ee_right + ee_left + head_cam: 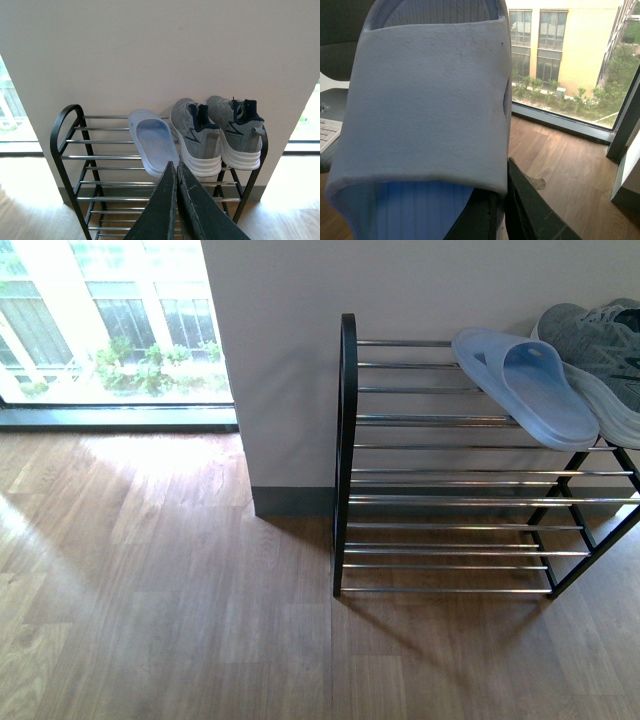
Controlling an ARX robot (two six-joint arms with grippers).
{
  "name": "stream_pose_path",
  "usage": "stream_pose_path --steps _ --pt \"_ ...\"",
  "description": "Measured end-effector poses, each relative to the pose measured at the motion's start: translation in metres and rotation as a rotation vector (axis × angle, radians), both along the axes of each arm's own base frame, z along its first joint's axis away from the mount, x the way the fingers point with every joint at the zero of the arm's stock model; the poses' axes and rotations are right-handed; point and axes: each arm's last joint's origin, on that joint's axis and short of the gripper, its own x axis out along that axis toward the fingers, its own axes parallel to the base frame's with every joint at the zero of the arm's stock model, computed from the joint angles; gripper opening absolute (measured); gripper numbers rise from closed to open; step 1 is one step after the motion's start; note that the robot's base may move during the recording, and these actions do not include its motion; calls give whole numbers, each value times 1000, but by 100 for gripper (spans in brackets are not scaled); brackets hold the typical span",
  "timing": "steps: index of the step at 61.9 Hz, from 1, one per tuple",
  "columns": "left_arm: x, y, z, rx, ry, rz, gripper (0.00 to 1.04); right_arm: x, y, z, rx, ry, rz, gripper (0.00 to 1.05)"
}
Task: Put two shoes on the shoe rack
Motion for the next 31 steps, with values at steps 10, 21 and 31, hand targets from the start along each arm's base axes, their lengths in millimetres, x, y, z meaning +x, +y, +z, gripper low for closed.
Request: stream_pose_path --steps 10,21,31 --pt "0 0 0 0 0 0 2 -5 0 1 0 -2 0 1" --pt "0 0 0 0 0 0 2 -9 0 1 0 -4 0 1" --pt "0 0 0 0 0 0 2 -12 0 1 0 -3 0 1"
